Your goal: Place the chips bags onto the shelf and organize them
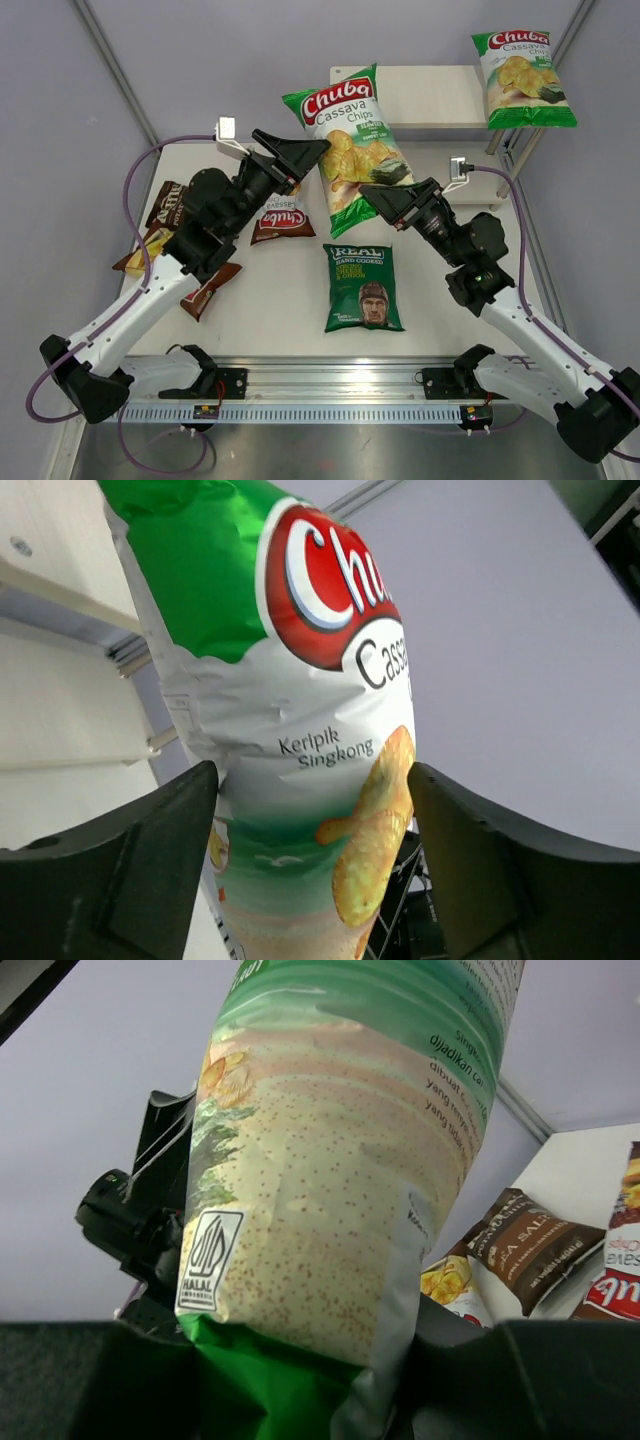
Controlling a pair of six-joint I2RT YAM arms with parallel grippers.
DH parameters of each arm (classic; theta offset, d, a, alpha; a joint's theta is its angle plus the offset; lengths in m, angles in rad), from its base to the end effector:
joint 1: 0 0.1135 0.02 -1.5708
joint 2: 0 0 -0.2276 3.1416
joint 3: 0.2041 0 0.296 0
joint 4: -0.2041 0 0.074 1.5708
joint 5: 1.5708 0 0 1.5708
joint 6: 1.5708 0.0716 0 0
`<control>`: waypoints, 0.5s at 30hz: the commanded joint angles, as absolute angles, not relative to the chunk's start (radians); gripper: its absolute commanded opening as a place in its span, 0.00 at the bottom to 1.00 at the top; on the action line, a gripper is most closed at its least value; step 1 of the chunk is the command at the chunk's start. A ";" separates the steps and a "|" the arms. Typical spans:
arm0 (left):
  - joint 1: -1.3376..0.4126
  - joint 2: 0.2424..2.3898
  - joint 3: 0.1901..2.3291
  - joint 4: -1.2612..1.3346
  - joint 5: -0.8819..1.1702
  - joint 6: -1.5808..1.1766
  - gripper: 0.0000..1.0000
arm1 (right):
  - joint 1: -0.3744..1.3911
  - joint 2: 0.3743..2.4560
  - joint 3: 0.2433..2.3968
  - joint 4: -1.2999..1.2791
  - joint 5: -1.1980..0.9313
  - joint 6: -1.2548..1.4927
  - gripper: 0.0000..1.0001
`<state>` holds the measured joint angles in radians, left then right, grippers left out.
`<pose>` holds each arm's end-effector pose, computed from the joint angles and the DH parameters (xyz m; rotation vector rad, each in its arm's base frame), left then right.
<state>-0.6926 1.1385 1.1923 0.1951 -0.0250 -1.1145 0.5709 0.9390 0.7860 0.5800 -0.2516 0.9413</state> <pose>0.2720 -0.2234 0.4315 -0.3350 1.4500 -1.4916 0.2526 0.1834 0.3717 -0.0114 1.2896 1.4653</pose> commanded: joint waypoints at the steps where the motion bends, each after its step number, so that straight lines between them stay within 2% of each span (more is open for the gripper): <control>1: -0.670 1.131 1.284 -0.025 0.014 -0.971 0.88 | 0.578 0.920 0.805 0.545 -0.131 0.920 0.30; 4: -0.643 1.085 1.267 -0.130 -0.086 -0.904 0.92 | 0.551 0.937 0.845 0.514 -0.091 0.908 0.29; 8: -0.629 0.961 1.232 -0.224 -0.169 -0.807 0.97 | 0.444 0.980 0.911 0.494 -0.149 0.972 0.27; 15: -0.624 0.884 1.268 -0.460 -0.124 -0.594 0.99 | 0.230 1.137 1.161 0.324 -0.314 1.058 0.29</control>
<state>-0.6300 0.8928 1.2312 -0.3256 -0.1249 -0.7387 0.2867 1.1084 1.0229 0.3595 -0.2375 1.0019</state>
